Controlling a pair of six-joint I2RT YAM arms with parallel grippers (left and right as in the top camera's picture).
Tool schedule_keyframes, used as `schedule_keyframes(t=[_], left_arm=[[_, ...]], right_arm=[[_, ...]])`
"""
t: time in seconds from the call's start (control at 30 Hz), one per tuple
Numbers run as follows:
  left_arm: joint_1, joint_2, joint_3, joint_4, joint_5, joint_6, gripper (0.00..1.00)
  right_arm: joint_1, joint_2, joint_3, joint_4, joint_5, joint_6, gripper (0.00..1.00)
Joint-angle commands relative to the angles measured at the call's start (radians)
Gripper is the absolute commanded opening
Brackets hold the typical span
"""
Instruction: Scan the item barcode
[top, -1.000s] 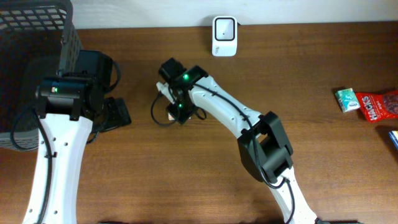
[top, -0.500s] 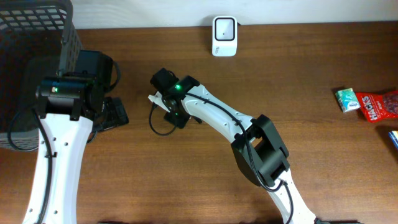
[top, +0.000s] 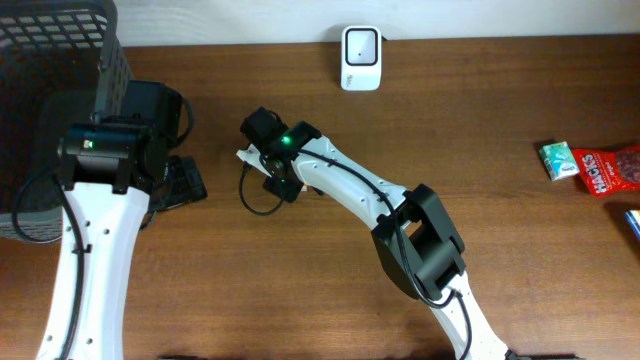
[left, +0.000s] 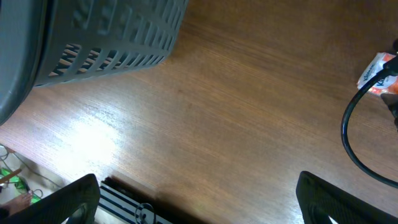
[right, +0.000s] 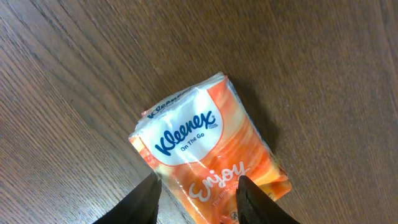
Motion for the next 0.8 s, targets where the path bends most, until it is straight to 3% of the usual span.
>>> schedule_keyframes(t=[0.0, 0.4, 0.5, 0.77], left_arm=[[0.001, -0.020, -0.006, 0.005, -0.010, -0.012, 0.99], [0.001, -0.020, -0.006, 0.005, -0.010, -0.012, 0.99], [0.001, -0.020, -0.006, 0.005, -0.010, -0.012, 0.99], [0.001, -0.020, -0.006, 0.005, -0.010, -0.012, 0.99]], right_arm=[[0.011, 0.028, -0.010, -0.007, -0.032, -0.002, 0.41], [0.009, 0.036, -0.069, 0.059, -0.025, -0.002, 0.40], [0.009, 0.036, -0.084, 0.066, -0.022, 0.021, 0.04], [-0.011, 0.002, 0.021, -0.007, -0.007, 0.206, 0.04]])
